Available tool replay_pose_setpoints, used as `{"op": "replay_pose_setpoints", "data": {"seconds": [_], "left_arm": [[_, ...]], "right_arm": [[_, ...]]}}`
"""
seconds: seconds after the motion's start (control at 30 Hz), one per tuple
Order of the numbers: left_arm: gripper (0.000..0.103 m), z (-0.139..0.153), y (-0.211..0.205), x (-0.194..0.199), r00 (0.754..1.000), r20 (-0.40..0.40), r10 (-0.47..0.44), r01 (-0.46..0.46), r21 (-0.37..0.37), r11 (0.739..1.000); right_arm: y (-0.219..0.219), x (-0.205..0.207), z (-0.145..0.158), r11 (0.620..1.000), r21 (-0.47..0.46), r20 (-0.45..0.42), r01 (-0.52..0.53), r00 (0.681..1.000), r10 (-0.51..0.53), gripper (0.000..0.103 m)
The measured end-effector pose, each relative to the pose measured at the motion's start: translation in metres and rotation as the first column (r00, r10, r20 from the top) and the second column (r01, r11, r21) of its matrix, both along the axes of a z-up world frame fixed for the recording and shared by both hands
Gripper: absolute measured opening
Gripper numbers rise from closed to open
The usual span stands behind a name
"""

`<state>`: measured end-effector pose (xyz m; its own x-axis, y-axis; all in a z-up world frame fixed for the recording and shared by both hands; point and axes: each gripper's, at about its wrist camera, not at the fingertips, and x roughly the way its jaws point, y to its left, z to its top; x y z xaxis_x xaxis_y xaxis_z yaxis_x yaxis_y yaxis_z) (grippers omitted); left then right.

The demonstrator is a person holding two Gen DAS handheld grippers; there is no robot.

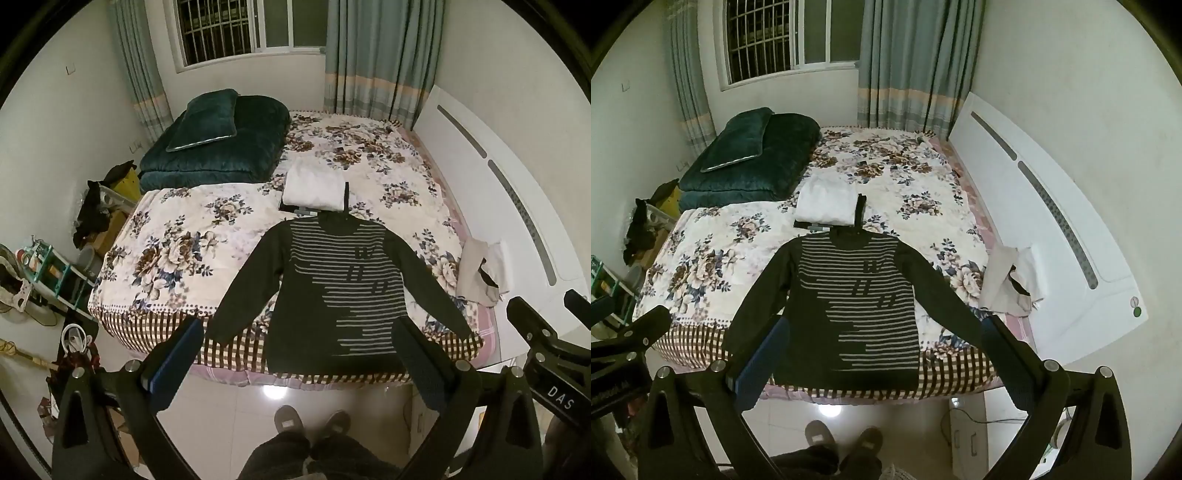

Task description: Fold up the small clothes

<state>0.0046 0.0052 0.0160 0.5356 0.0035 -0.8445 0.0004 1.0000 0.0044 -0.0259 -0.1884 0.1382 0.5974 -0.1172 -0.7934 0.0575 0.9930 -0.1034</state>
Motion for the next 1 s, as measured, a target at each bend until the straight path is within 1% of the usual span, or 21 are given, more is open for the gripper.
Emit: {"op": "replay_pose_setpoints", "data": {"seconds": [0.47, 0.53, 0.57, 0.6, 0.67, 0.7, 1.0], "left_arm": [[0.103, -0.005, -0.002, -0.005, 1.0, 0.01, 0.002, -0.002, 0.003, 1.0], [0.103, 0.005, -0.001, 0.002, 1.0, 0.011, 0.008, -0.008, 0.001, 1.0], [0.103, 0.005, -0.001, 0.001, 1.0, 0.011, 0.008, -0.008, 0.0, 1.0], [0.103, 0.005, -0.001, 0.001, 1.0, 0.012, 0.007, -0.007, 0.0, 1.0], [0.103, 0.006, -0.001, 0.003, 1.0, 0.014, 0.007, -0.007, 0.001, 1.0], [0.103, 0.007, 0.0, 0.004, 1.0, 0.014, 0.009, -0.009, -0.001, 1.0], [0.103, 0.009, 0.001, 0.007, 1.0, 0.022, 0.007, -0.007, 0.0, 1.0]], "right_arm": [[0.003, 0.006, 0.001, 1.0, -0.008, 0.005, -0.005, 1.0, 0.005, 0.103], [0.002, 0.005, 0.001, 1.0, -0.006, 0.007, -0.004, 1.0, 0.004, 0.103], [0.002, 0.005, 0.0, 1.0, -0.006, 0.008, -0.004, 1.0, 0.004, 0.103], [0.008, 0.002, 0.007, 1.0, -0.007, 0.009, -0.004, 1.0, 0.004, 0.103], [0.01, 0.006, 0.01, 1.0, -0.006, 0.011, -0.003, 1.0, 0.003, 0.103], [0.01, 0.005, 0.02, 1.0, -0.007, 0.012, -0.009, 1.0, 0.009, 0.103], [0.008, 0.007, 0.028, 1.0, -0.004, 0.017, -0.014, 1.0, 0.014, 0.103]]}}
